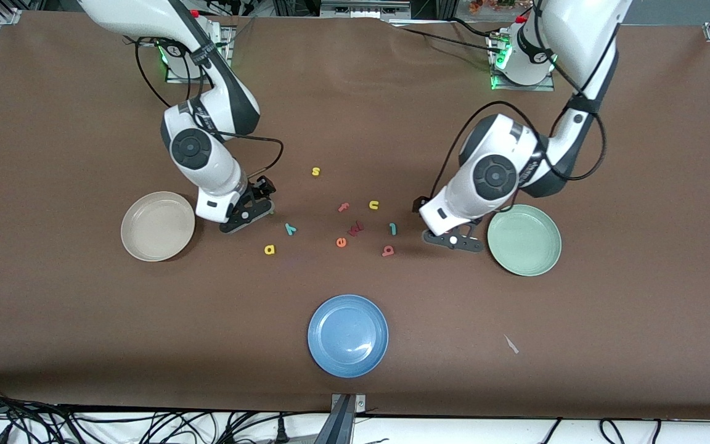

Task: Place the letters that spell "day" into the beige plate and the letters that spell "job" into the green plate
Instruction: 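Grasp the blue o and green b with the left and right grippers, then place the blue o on the green plate and green b on the beige plate, then grasp the cyan l and yellow d with the left and right grippers, then drop the l on the green plate while the right gripper lifts the d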

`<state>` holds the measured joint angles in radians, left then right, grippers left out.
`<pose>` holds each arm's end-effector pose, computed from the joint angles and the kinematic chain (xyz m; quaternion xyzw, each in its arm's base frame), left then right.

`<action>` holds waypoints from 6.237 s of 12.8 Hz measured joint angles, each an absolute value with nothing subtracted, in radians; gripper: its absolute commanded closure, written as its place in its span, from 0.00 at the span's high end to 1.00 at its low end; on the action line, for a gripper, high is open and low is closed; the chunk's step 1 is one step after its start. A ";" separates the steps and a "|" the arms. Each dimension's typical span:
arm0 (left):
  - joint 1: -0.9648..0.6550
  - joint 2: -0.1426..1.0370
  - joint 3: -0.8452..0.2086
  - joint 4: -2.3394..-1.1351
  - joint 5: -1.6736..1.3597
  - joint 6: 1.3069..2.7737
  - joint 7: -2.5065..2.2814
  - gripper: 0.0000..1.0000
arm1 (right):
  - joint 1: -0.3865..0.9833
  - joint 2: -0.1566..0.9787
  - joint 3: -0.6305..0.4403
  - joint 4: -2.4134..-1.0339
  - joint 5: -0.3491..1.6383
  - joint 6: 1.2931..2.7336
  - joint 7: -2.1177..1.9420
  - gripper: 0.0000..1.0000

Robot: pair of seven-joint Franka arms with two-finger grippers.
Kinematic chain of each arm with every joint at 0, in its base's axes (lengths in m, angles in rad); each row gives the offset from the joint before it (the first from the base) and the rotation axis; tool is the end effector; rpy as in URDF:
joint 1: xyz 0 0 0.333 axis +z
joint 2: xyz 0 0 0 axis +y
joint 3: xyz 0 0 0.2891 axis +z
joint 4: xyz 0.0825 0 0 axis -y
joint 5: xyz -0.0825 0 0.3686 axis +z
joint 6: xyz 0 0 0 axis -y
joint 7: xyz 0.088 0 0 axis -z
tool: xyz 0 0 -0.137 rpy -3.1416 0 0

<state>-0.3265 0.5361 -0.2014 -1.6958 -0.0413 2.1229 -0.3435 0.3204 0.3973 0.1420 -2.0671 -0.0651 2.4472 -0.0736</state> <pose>0.5500 -0.3150 0.2389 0.9940 -0.0689 -0.0740 0.0414 0.5096 0.2540 0.1958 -0.9588 -0.2839 0.0073 0.0055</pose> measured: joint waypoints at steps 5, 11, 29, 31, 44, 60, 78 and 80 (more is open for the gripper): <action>-0.354 0.617 -0.197 -1.723 0.099 2.168 -0.452 0.92 | 0.321 0.461 0.142 -2.105 -0.154 2.559 -0.105 1.00; -0.351 0.659 -0.193 -1.762 0.166 2.196 -0.526 0.86 | 0.321 0.517 0.142 -2.106 -0.155 2.621 -0.131 0.81; -0.286 0.594 -0.178 -1.672 0.184 1.934 -0.493 0.00 | 0.320 0.508 0.172 -2.105 -0.156 2.618 -0.120 0.01; -0.231 0.578 -0.168 -1.630 0.219 1.854 -0.388 0.00 | 0.320 0.508 0.173 -2.105 -0.156 2.618 -0.119 0.00; -0.039 0.683 -0.177 -1.623 0.230 1.922 -0.209 1.00 | 0.312 0.381 0.004 -1.958 -0.023 2.214 0.252 0.00; -0.418 0.724 -0.225 -1.583 0.072 2.229 -0.906 0.85 | 0.152 0.466 -0.009 -1.860 -0.019 2.178 0.102 1.00; -0.411 0.736 -0.160 -1.524 0.158 2.109 -0.833 0.00 | 0.291 0.722 0.139 -1.582 -0.016 2.221 0.468 0.99; -0.360 0.687 -0.153 -1.521 0.164 2.014 -0.715 0.00 | 0.297 0.739 0.139 -1.581 -0.023 2.229 0.464 0.93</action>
<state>-0.3601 0.6874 -0.1534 -1.5214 0.1643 2.0136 -0.7155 0.2971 0.7394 0.1394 -1.5810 -0.0230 2.2285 0.4644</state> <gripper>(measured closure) 0.877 0.004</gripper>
